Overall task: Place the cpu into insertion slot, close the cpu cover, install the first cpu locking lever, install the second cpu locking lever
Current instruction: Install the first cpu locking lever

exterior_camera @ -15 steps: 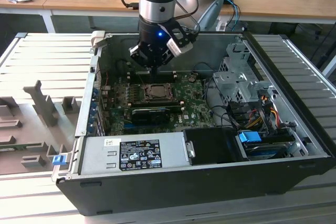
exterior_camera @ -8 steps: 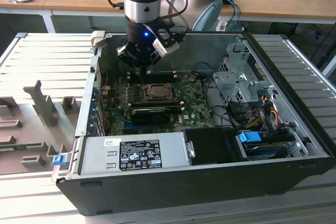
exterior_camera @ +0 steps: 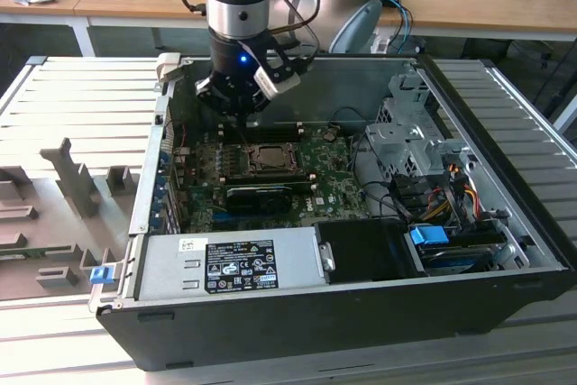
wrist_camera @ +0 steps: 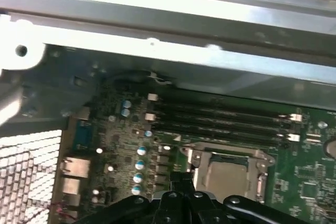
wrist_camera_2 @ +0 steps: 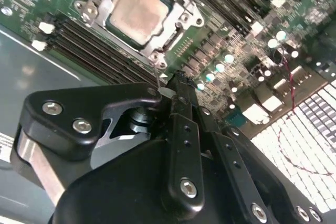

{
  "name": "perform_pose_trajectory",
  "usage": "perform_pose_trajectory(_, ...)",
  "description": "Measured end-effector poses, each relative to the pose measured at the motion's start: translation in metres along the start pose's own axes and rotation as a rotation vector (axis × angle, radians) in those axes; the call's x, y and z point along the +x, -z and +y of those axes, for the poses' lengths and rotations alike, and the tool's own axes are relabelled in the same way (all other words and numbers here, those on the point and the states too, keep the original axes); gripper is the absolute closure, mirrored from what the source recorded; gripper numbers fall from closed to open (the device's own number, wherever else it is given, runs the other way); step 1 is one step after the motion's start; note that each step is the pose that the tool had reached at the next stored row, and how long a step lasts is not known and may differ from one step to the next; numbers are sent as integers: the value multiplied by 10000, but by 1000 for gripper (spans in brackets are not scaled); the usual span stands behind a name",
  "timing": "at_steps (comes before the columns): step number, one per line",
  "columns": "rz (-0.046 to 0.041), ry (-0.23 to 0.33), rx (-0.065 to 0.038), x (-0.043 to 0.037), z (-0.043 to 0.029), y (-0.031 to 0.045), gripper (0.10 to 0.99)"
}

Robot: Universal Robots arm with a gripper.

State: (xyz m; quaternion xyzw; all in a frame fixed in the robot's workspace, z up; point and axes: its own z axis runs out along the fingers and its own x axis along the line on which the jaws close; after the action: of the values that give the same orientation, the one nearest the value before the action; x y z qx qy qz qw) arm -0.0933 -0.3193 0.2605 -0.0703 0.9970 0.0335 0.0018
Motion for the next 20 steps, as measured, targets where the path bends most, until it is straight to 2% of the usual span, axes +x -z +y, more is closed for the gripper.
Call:
perform_pose_trajectory(1,0,-1,-1,73,10,-1,980)
perform_pose_trajectory(2,0,-2,-1,106,15,-1,980)
perform_pose_trajectory(6,-1,-1,-1,147,57,-18,980)
perform_pose_trajectory(11,-1,-2,0,135,197,-35,980)
perform_pose_trajectory(20,0,-1,0,63,207,-37,980)
